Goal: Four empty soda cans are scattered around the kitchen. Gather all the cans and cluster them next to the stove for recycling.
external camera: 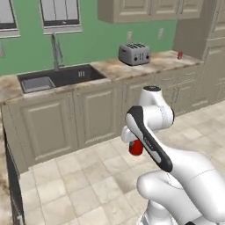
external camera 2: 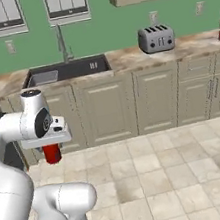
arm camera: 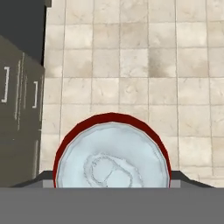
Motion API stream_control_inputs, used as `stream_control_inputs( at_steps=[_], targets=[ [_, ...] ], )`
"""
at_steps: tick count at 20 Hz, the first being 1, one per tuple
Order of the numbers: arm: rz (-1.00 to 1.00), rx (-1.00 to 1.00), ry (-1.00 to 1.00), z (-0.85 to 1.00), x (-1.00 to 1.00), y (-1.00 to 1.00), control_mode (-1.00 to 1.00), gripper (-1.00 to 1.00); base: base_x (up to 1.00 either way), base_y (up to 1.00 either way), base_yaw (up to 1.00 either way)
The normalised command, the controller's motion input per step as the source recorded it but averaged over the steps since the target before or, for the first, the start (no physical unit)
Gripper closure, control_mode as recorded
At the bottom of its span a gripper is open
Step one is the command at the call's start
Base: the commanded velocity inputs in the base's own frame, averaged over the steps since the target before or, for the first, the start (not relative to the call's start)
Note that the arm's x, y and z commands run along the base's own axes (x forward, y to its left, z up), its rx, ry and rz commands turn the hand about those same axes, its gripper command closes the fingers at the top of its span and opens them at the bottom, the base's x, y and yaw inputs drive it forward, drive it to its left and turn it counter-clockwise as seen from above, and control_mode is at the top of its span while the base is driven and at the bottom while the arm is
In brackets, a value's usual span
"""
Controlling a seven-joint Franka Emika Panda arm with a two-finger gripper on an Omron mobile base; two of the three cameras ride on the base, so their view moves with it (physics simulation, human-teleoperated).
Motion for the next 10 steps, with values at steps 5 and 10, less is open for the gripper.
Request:
stream_control_inputs(
  at_steps=[5, 10],
  targets=[
    [0.00, 0.00, 0.00, 0.00, 0.00, 0.00, 1.00, 1.00, 0.01, 0.06, -1.00],
    [0.00, 0.00, 0.00, 0.00, 0.00, 0.00, 1.00, 1.00, 0.04, 0.08, -0.98]
  ],
)
